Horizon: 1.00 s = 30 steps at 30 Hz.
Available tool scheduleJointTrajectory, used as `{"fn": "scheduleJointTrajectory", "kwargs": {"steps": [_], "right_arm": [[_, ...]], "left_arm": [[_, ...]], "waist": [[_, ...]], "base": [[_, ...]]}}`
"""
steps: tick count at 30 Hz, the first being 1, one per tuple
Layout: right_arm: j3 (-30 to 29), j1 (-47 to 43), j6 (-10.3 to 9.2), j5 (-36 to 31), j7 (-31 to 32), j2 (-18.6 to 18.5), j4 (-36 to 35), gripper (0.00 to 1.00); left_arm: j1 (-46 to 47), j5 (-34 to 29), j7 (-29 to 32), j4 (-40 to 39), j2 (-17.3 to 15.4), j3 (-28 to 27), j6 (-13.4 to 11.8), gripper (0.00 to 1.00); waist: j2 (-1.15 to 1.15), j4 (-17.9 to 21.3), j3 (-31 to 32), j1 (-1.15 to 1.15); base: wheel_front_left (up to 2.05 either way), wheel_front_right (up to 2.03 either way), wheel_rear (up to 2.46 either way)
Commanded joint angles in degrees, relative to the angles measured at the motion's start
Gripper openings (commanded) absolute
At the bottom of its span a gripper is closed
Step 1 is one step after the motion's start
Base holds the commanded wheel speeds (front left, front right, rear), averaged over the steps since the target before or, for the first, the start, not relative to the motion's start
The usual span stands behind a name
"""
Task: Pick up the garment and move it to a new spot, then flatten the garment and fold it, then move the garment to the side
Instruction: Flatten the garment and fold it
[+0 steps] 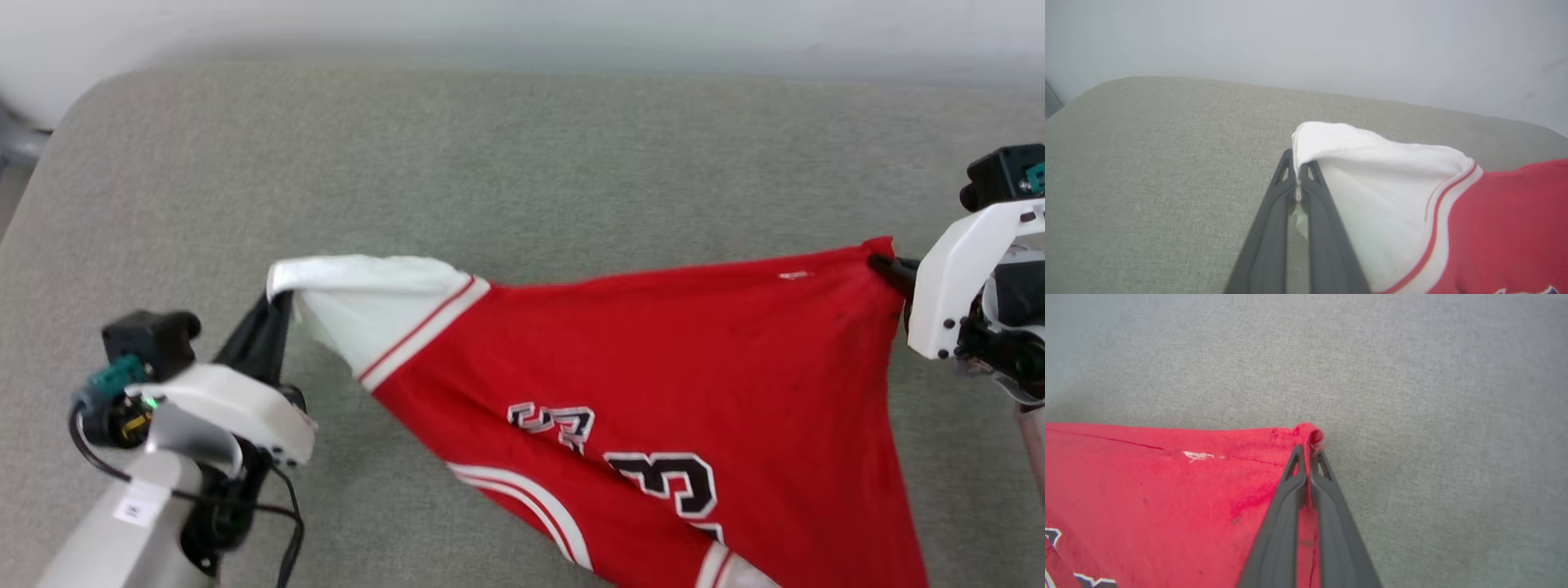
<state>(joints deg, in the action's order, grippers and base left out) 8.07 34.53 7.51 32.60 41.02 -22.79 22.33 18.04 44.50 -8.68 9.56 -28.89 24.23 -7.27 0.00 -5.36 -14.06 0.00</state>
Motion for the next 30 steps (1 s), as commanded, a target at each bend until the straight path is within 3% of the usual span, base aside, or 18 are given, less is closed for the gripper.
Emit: {"fn": "scheduleJointTrajectory", "kwargs": {"steps": [1, 13, 23, 30], "right_arm": [[-0.7, 1.5, -0.04, -0.5, -1.2, 0.7, 0.7, 0.00], [-3.4, 11.2, -0.05, -3.2, -7.3, 3.0, 5.5, 0.00], [-7.8, 27.6, -0.07, -11.5, -17.6, 4.3, 11.3, 0.00], [-12.2, 38.4, -0.09, -16.6, -25.1, 5.5, 14.0, 0.00]], "left_arm": [[2.7, 0.0, 1.0, 0.5, -0.7, -0.7, 0.2, 0.00], [23.4, -0.2, 9.4, 10.6, -0.8, -0.3, 2.8, 0.00], [44.4, -4.3, 6.6, 23.4, 0.9, -0.3, 5.0, 0.00], [57.6, -6.8, 4.3, 29.2, -0.4, -1.2, 5.2, 0.00]], "waist": [[0.00, 2.5, 2.6, 0.00], [0.00, 6.1, 4.8, 0.00], [0.00, 7.1, 1.0, 0.00], [0.00, 7.6, -3.9, 0.00]], "base": [[0.00, 0.00, 0.00], [0.00, 0.00, 0.00], [0.00, 0.00, 0.00], [0.00, 0.00, 0.00]]}}
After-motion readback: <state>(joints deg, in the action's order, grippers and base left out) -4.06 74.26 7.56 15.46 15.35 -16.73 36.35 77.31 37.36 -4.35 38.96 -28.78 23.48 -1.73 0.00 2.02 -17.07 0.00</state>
